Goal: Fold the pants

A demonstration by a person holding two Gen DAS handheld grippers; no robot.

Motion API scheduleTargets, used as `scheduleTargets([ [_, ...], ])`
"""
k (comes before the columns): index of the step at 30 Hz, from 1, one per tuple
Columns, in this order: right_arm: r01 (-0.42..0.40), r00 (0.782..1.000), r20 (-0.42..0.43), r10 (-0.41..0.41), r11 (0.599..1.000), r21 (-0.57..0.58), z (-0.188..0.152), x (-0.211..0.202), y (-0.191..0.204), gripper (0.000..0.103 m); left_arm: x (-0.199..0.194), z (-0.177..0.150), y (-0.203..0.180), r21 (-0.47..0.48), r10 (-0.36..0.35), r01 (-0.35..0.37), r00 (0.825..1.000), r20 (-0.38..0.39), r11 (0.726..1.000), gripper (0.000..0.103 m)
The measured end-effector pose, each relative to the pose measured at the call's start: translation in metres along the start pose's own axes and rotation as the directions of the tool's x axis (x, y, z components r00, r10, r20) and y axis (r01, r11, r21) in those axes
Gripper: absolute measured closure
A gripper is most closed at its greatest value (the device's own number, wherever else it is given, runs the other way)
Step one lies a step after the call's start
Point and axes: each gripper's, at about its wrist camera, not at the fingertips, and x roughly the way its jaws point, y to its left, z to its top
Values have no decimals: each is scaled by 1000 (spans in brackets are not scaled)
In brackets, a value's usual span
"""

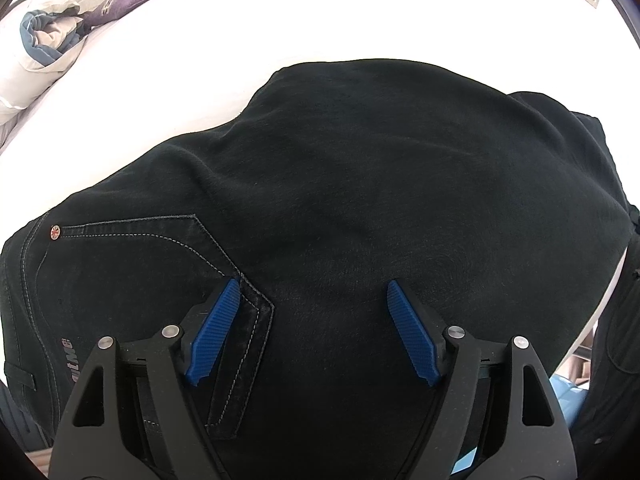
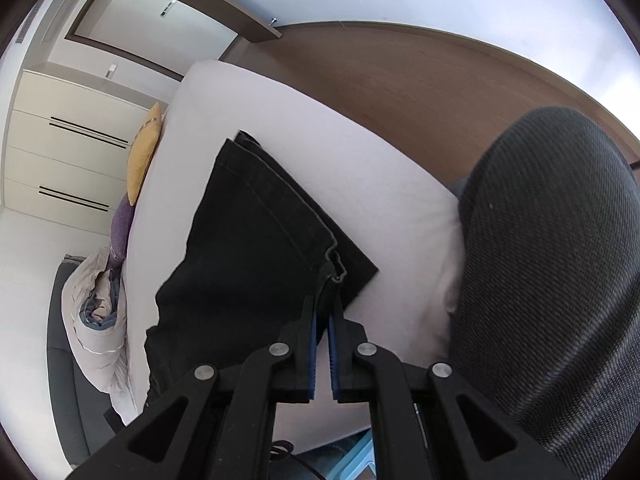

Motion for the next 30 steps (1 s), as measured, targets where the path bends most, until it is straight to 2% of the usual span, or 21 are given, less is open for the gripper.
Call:
scheduleTargets([
  [4, -3, 1000, 8, 3, 1000, -19, 4, 8, -3, 97, 0, -3, -2, 0, 1, -1, 1000, 6, 1000, 26],
  [7, 37, 998, 50, -30, 989, -143, 7, 7, 10, 97, -1, -6, -3, -1, 11, -11, 1000, 11, 1000, 26],
  [9, 32, 999, 15, -30, 988, -151, 12, 9, 10, 96, -3, -5, -7, -1, 18, -18, 1000, 11, 1000, 26],
  [11, 28, 999, -32, -32, 993, -112, 18, 2, 6, 85, -5, -6, -10, 5, 32, -32, 999, 6, 999, 26],
  [12, 63, 997, -27, -67, 991, -117, 21, -4, 7, 61, -6, -7, -13, 10, 41, -41, 999, 4, 999, 26],
  [13, 143, 990, 6, -143, 981, -134, 25, -14, 8, 50, -7, -7, -15, 15, 51, -51, 999, 1, 999, 26],
  [14, 171, 985, 38, -167, 974, -146, 28, -21, 11, 50, -9, -7, -18, 21, 63, -63, 998, 0, 998, 26],
  [15, 162, 985, 92, -148, 972, -172, 35, -34, 17, 50, -11, -8, -22, 28, 73, -73, 997, 3, 997, 26],
  [16, 143, 986, 109, -124, 971, -190, 39, -39, 23, 50, -16, -9, -28, 38, 79, -80, 997, 17, 996, 26],
  [18, 49, 994, 109, -20, 962, -269, 49, -43, 49, 50, -21, -10, -37, 49, 67, -68, 997, 31, 996, 26],
  [20, -64, 996, 34, 82, 932, -357, 50, -30, 82, 50, -24, -11, -48, 51, 59, -62, 997, 43, 997, 26],
  [21, -131, 991, -46, 123, 899, -418, 47, -14, 106, 50, -26, -11, -53, 49, 53, -56, 997, 51, 997, 26],
  [23, -233, 970, -186, 159, 835, -498, 31, 21, 144, 50, -29, -9, -61, 38, 39, -42, 998, 58, 998, 26],
  [25, -309, 940, -293, 174, 799, -516, 18, 52, 165, 53, -30, -9, -68, 32, 18, -20, 998, 63, 999, 26],
  [26, -335, 921, -356, 157, 787, -518, 9, 78, 176, 54, -30, -10, -71, 36, 17, -19, 998, 60, 999, 26],
  [27, -328, 916, -377, 136, 793, -514, 3, 95, 180, 54, -29, -10, -74, 40, 23, -25, 998, 56, 999, 26],
  [29, -354, 886, -446, 125, 805, -476, -1, 130, 181, 59, -25, -14, -76, 42, 28, -30, 999, 42, 999, 26],
  [30, -315, 898, -431, 92, 819, -481, 0, 142, 177, 66, -23, -17, -72, 34, 25, -26, 999, 34, 999, 26],
])
